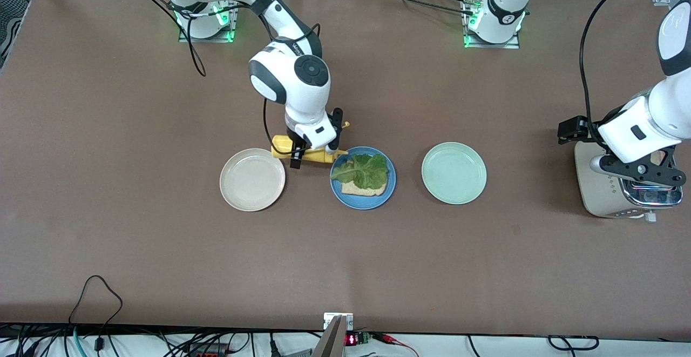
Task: Make sandwich in blue plate with both arms
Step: 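Carry the mustard bottle over the cream plate toward the blue plate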
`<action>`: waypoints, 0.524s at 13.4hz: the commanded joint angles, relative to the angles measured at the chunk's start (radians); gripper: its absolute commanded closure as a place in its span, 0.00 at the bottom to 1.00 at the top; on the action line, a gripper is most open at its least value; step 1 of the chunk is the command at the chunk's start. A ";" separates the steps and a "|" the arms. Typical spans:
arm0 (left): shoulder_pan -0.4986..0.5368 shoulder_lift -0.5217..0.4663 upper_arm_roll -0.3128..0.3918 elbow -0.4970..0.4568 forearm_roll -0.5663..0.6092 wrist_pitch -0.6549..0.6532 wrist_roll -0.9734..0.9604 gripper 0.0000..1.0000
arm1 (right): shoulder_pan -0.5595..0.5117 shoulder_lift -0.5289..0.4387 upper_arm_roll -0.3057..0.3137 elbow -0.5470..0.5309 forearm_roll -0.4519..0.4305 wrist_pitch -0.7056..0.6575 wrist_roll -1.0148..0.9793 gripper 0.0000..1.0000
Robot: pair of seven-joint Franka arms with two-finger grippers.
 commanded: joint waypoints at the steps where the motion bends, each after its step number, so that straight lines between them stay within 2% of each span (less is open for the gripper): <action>1: 0.004 0.014 -0.003 0.033 -0.016 -0.017 -0.004 0.00 | -0.081 -0.113 0.047 -0.047 0.041 -0.033 -0.019 1.00; 3: 0.004 0.014 -0.003 0.033 -0.016 -0.017 -0.004 0.00 | -0.213 -0.163 0.137 -0.076 0.086 -0.044 -0.119 1.00; 7: 0.004 0.014 -0.003 0.033 -0.016 -0.017 -0.004 0.00 | -0.426 -0.265 0.173 -0.113 0.326 -0.118 -0.452 1.00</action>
